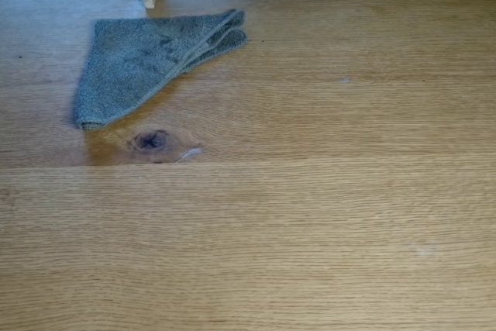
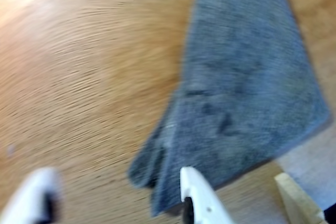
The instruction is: Clean the area in front of the robot
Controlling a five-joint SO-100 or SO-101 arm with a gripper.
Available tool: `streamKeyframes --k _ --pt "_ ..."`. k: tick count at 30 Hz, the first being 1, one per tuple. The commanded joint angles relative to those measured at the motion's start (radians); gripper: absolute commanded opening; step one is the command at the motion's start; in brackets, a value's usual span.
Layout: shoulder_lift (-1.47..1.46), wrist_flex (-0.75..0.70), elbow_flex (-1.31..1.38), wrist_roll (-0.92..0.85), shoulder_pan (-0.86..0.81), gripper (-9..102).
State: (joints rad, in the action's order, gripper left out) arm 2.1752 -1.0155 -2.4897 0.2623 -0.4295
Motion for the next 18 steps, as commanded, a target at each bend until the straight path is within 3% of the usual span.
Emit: streamKeyframes --k 1,18 --pt "-0.16 0.094 0.091 -0.048 -0.124 36" --pt "-0.758 0.612 0.104 -0.207 -0.212 36"
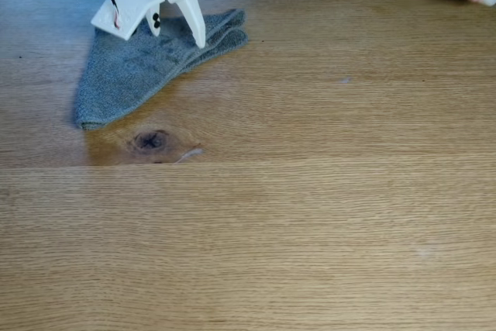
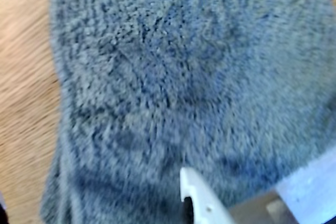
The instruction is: Clean the area in front of the robot
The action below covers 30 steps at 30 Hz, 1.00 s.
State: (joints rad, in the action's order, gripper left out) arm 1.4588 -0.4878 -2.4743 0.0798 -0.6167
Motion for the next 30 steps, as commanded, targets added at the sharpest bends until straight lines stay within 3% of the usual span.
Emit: streamKeyframes --k 1,12,17,24,30 --pt "-0.061 0.109 0.091 -0.035 -0.025 37" --pt "-0.256 0.337 0.091 -0.16 -0.057 30" --pt "-0.293 0.354 0.091 -0.202 -0.081 25" --pt "-0.305 0.367 0.091 -0.215 -0.086 2" --pt "-0.293 0.354 0.078 -0.193 -0.087 0"
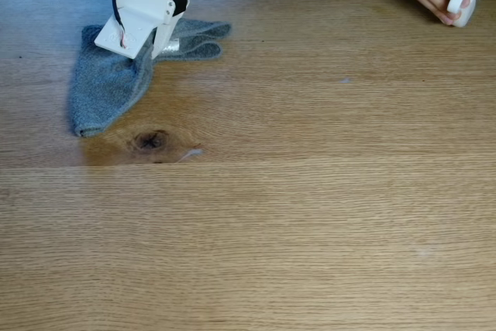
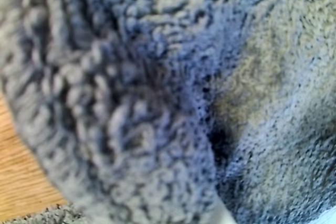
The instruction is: Clean the area in front of the robot
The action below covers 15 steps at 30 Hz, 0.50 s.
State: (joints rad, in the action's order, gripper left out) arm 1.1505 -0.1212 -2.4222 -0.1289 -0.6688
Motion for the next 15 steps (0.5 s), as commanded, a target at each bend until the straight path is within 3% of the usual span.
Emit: streamKeyframes --k 1,9,15 --pt "0.021 -0.012 0.026 0.02 -0.037 0" --pt "0.176 0.032 0.025 0.029 -0.035 0" --pt "0.449 -0.216 0.037 0.083 0.021 0"
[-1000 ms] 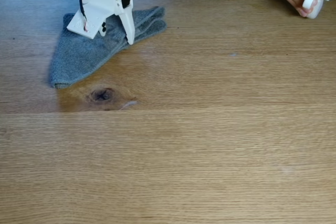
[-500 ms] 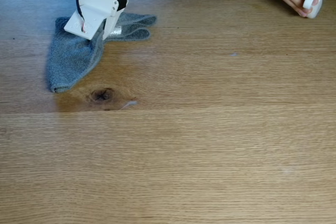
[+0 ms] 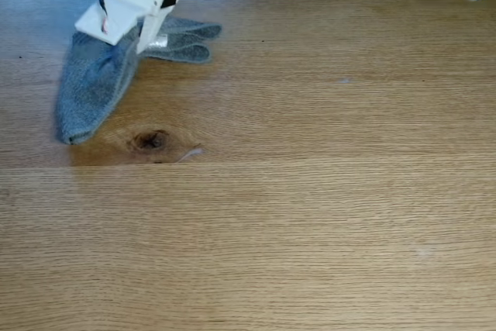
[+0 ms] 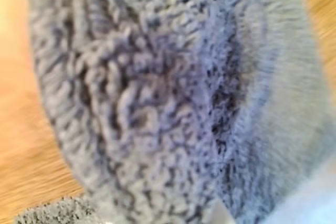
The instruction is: Clean the area in front of the robot
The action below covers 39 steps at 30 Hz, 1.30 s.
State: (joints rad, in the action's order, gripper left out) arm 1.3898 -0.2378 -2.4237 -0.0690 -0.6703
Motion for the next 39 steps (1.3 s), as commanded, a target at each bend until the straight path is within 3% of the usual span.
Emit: streamKeyframes --k 1,11,23,30,39 --pt "0.259 -0.16 0.04 0.031 0.044 0" --pt "0.684 -0.615 0.038 0.106 0.393 0" --pt "0.927 -0.916 0.025 0.293 0.917 0" --pt "0.71 -0.818 0.023 0.489 1.172 0" --pt "0.322 -0.425 0.025 0.545 1.27 0"
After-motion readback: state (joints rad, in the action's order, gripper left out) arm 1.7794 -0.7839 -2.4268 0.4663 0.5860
